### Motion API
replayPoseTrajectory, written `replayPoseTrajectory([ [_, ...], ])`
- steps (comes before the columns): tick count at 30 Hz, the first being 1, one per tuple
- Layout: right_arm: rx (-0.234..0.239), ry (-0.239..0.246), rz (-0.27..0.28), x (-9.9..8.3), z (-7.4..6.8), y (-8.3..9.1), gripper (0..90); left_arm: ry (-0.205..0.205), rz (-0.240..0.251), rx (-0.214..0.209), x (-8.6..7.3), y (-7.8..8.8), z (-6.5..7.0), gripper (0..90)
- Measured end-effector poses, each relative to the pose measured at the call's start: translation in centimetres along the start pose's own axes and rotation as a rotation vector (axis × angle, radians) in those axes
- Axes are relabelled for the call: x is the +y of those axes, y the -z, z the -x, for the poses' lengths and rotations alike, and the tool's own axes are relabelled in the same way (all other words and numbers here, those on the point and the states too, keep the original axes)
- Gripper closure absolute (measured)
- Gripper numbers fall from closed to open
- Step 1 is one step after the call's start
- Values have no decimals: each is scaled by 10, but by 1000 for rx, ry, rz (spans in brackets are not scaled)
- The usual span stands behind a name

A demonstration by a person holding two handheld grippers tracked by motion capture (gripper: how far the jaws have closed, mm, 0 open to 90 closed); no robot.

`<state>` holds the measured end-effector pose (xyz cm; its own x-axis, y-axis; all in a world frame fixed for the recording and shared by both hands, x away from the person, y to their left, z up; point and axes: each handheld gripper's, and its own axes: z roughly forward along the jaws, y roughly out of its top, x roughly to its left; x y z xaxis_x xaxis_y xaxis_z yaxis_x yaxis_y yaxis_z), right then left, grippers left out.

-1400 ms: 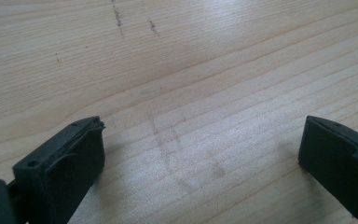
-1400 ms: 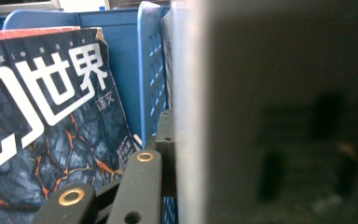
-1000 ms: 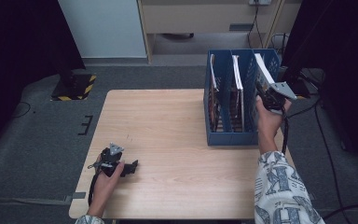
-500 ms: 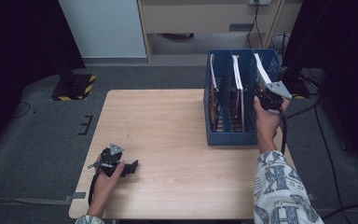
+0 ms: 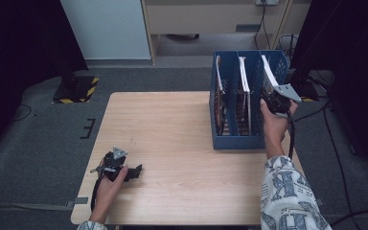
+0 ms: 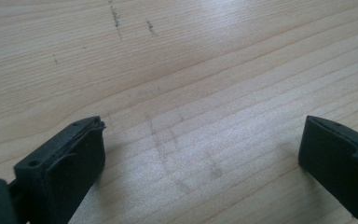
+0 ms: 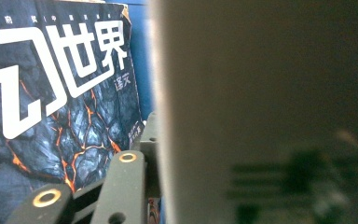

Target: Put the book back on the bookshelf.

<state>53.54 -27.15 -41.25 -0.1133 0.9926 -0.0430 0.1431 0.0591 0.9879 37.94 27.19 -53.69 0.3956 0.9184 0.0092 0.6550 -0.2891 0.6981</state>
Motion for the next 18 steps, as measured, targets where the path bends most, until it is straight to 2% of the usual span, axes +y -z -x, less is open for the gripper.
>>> replayPoseTrajectory([
  [7, 9, -14, -11, 1, -1, 3, 517, 0, 0, -1, 0, 0, 0, 0],
  [13, 13, -1, -12, 3, 0, 7, 421, -1, 0, -2, 0, 0, 0, 0],
  [18, 21, -18, -8, 2, 1, 11, 353, -1, 1, -2, 0, 0, 0, 0],
])
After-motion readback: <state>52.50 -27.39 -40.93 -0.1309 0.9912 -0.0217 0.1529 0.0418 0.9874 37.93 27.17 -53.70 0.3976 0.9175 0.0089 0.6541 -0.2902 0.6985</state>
